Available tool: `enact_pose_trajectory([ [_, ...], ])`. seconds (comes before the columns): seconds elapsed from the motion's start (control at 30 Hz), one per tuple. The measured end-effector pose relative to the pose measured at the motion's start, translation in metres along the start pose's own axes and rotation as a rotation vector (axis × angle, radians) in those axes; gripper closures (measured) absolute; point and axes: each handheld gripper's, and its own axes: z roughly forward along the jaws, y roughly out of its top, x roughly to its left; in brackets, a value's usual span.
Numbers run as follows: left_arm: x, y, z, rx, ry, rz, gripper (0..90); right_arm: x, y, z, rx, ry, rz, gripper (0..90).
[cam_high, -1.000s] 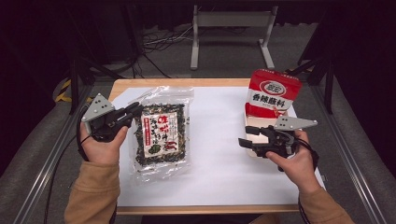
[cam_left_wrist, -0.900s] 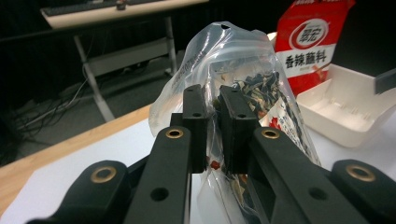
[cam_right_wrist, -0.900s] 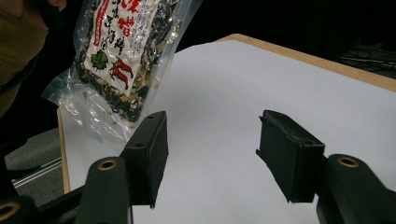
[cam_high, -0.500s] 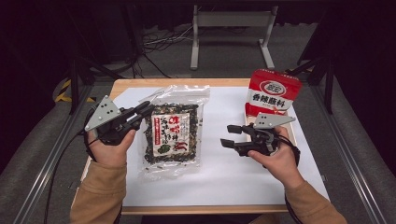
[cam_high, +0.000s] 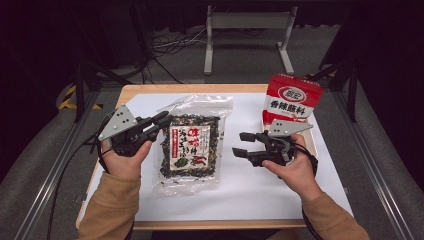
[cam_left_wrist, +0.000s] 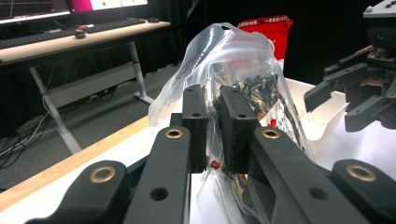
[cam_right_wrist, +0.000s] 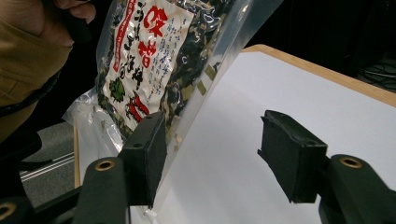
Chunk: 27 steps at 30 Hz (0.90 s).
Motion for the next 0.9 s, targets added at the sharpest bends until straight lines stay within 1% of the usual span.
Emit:
enact_pose_trajectory([
  [0.1,-0.002,0.000,0.002,0.001,-0.018,-0.002,81.3,-0.001,0.001,0.005,0.008,0.005,-0.004,38.3],
  [0.23,-0.005,0.000,0.004,-0.006,-0.042,-0.003,81.2,-0.001,0.003,0.011,0.012,0.029,0.008,36.9],
  [0.27,-0.005,0.000,0.004,-0.006,-0.042,-0.003,81.2,0.000,0.004,0.013,0.014,0.033,0.006,36.5],
  [0.3,-0.007,0.000,0.005,-0.006,-0.051,0.000,81.3,0.000,0.004,0.015,0.018,0.034,0.005,36.2],
  [0.53,-0.012,0.001,0.009,-0.008,-0.068,0.012,81.2,0.003,0.007,0.025,0.028,0.060,0.003,35.1],
  [0.63,-0.014,0.001,0.011,-0.012,-0.090,0.009,81.1,0.005,0.008,0.031,0.029,0.077,0.006,34.7],
  [0.77,-0.016,0.001,0.012,-0.018,-0.096,0.013,81.1,0.006,0.008,0.036,0.036,0.088,0.007,34.4],
  [0.9,-0.018,0.001,0.013,-0.014,-0.109,0.017,81.1,0.008,0.007,0.041,0.040,0.105,0.008,33.5],
])
